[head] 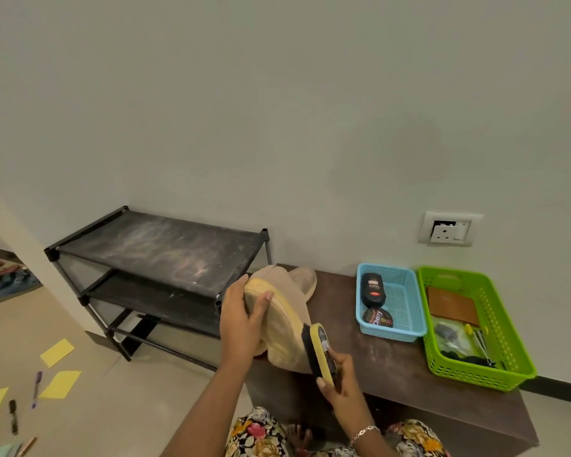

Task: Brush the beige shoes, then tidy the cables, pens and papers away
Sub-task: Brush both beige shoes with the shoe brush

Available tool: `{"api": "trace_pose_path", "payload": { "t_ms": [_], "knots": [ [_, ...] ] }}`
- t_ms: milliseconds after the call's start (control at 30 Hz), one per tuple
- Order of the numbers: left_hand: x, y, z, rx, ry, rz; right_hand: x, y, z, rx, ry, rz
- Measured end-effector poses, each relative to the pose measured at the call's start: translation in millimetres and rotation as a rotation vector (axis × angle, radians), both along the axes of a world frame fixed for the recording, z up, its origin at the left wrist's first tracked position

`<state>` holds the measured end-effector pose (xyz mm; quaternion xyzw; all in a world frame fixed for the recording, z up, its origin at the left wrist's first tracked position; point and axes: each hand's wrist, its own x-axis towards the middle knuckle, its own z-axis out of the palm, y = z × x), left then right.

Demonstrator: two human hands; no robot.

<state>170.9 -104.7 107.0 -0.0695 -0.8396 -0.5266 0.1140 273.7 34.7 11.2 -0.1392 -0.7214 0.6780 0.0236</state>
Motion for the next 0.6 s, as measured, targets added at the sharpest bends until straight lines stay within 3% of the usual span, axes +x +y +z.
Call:
{"api": "trace_pose_path", "payload": {
  "t_ms": [100, 233, 467, 600],
  "knots": [
    [2, 4, -1, -0.014, 0.061, 0.005, -15, -20, 29, -0.101, 0.052, -0.057],
    [3, 13, 0, -0.043, 0.067, 0.028, -27, -34, 44, -0.028, 0.18, -0.081],
    [4, 12, 0, -0.036, 0.059, 0.054, -8, -21, -10, -0.097, -0.145, -0.342],
    [4, 16, -1, -0.039, 0.071, 0.061, -19, -29, 17, -0.185, -0.074, -0.274]
  ]
}}
